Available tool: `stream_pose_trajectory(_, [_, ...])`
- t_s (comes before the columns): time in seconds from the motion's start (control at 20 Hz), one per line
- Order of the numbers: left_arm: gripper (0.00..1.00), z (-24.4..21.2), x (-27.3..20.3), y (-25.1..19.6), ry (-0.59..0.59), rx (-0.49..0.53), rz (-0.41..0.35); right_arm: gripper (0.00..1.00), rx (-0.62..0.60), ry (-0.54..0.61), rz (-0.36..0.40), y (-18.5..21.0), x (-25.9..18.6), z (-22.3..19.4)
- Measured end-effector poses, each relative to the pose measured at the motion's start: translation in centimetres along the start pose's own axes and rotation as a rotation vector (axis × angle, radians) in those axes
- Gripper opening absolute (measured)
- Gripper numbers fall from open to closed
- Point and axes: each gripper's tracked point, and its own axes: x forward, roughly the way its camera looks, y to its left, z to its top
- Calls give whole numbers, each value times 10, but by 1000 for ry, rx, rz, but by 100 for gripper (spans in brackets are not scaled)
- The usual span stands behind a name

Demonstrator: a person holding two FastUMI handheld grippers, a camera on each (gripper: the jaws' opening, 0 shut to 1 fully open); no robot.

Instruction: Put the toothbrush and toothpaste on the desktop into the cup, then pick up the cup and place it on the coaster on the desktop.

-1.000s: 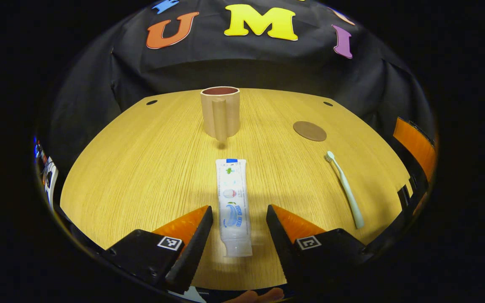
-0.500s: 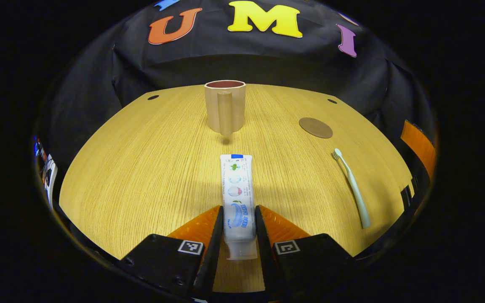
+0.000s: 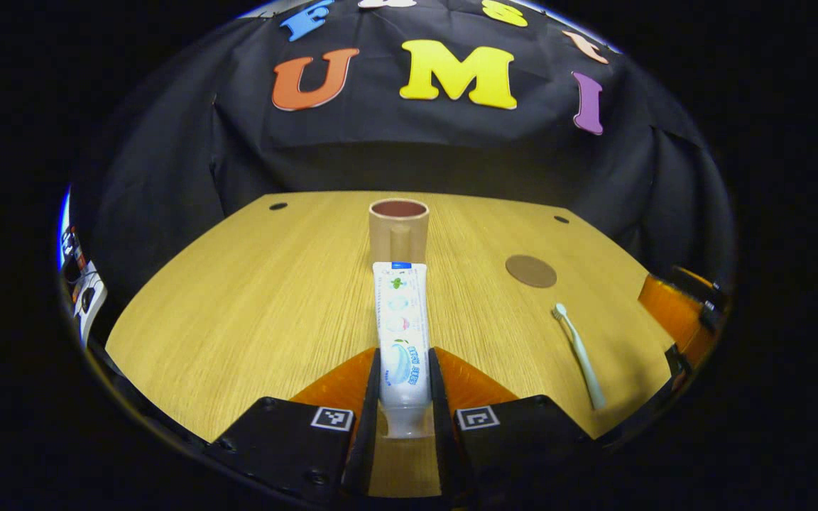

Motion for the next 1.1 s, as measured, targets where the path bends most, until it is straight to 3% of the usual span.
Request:
stream_pose_trajectory(0.25, [39,48,-29,3,-210,39,52,96,-28,39,-32,2,10,-24])
stream_pose_trajectory(0.5, [38,82,-50,4,-356,-23,58,94,-23,141,-18,14,21,-62])
stream_pose_trajectory(0.65, [38,87,-54,1,-377,-77,36,92,-27,204,-11,20,27,-79])
stream_pose_trajectory(0.8, [38,88,-56,2,-387,-73,37,75,28,277,24,30,28,-94])
stream_pose_trajectory(0.9, [38,90,-58,0,-392,-64,22,70,27,302,16,32,31,-101])
stream_pose_trajectory(1.1, [38,86,-57,-2,-391,-54,4,35,25,326,48,42,33,-106])
